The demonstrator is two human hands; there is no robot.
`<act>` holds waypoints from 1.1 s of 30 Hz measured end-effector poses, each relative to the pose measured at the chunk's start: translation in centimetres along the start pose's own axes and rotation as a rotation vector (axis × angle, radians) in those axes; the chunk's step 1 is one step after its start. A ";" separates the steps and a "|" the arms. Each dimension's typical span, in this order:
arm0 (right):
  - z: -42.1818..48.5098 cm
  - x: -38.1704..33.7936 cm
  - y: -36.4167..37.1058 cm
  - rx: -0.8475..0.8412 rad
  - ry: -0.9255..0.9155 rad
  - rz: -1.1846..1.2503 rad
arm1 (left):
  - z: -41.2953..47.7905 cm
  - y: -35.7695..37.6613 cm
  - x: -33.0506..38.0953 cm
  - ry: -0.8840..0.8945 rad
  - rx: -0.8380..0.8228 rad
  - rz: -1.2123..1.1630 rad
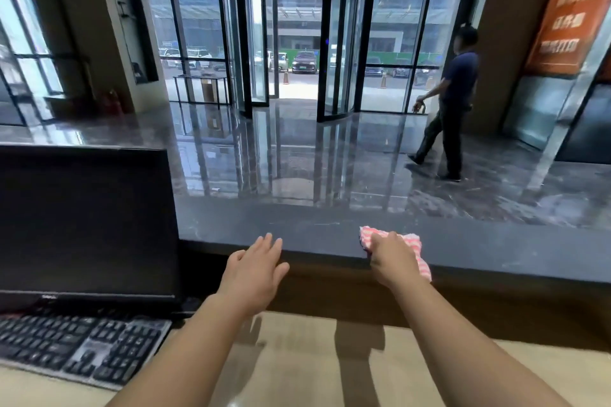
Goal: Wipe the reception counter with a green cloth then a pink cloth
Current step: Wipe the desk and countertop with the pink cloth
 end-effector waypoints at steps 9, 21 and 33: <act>0.5 -15.2 5.6 -0.091 -0.181 0.208 | 0.9 1.6 -6.5 -0.128 0.051 -0.011; -0.4 -26.4 6.2 -0.371 -0.651 0.198 | 2.6 0.4 -12.2 -0.093 0.111 -0.147; 2.4 -11.2 3.5 -0.379 -0.432 0.230 | 5.8 -0.1 -4.9 -0.022 -0.011 0.013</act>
Point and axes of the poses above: each hand's wrist, its own z-axis towards the middle knuckle, its own y-axis out of the palm, x = y × z, the point moved 5 cm from there along z, towards the middle knuckle, and after that the axes turned 2 degrees about y, right-handed, at the moved point
